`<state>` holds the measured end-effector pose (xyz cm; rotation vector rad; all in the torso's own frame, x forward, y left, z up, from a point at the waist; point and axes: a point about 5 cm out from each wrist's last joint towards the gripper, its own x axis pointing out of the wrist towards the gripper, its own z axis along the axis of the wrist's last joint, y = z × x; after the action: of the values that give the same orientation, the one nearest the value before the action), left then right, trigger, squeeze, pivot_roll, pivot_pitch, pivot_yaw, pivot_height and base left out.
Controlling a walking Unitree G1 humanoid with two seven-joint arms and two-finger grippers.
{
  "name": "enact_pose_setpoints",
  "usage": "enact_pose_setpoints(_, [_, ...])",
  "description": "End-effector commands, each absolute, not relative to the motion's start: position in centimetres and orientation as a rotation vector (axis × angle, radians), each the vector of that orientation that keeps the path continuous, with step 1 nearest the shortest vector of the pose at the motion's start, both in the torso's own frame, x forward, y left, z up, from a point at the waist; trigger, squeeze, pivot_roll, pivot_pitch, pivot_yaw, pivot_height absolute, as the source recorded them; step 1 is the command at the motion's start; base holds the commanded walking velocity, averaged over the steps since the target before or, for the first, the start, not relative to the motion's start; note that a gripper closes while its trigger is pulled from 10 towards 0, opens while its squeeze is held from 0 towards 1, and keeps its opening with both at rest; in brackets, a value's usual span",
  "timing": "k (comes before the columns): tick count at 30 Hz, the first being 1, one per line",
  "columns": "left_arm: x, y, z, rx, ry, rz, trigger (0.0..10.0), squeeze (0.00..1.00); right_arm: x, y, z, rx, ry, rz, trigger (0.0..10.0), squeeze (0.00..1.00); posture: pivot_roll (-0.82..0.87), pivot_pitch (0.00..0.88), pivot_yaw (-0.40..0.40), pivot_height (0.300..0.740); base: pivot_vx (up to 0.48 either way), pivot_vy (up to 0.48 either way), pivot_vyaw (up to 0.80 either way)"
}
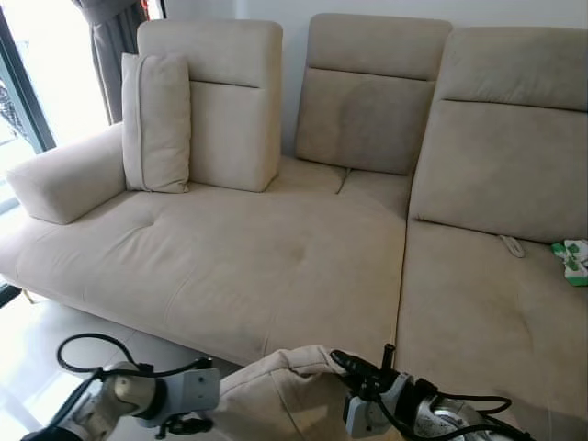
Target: Move the pillow to the sofa from floor
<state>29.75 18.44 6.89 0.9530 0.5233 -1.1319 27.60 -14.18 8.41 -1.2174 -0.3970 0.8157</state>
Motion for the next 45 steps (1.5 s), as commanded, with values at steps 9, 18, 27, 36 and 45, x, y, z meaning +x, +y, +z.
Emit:
enact_pose_setpoints(9, [30.7,17.6,8.0,0.937,0.453,-1.069,0.0,0.00,28.5,-13.8,11.0,-1.123,-0.497,0.658,10.0,0.00,0.06,0.000,0.004,0.555,0.000,0.000,0.00])
enact_pose_setpoints(18, [34.0,18.5,12.0,1.011,0.319,-0.781,10.0,0.00,28.3,-13.3,10.6,-1.072,-0.474,0.638,10.0,0.00,0.06,0.000,0.004,0.555,0.000,0.000,0.00])
enact_pose_setpoints(27, [33.5,19.1,12.7,1.077,0.332,-0.788,10.0,0.00,28.5,-12.6,11.1,-1.035,-0.495,0.620,10.0,0.00,0.06,0.000,-0.006,0.559,0.000,0.000,0.00])
enact_pose_setpoints(36, [33.4,18.8,13.1,1.096,0.317,-0.765,10.0,0.00,28.5,-11.9,11.7,-0.990,-0.516,0.595,10.0,0.00,0.07,0.000,-0.019,0.585,0.000,0.000,-0.23])
enact_pose_setpoints(45, [34.0,18.6,14.0,1.101,0.268,-0.724,10.0,0.00,28.5,-11.4,12.0,-0.971,-0.529,0.589,10.0,0.00,0.06,0.000,-0.019,0.607,0.000,0.000,-0.41])
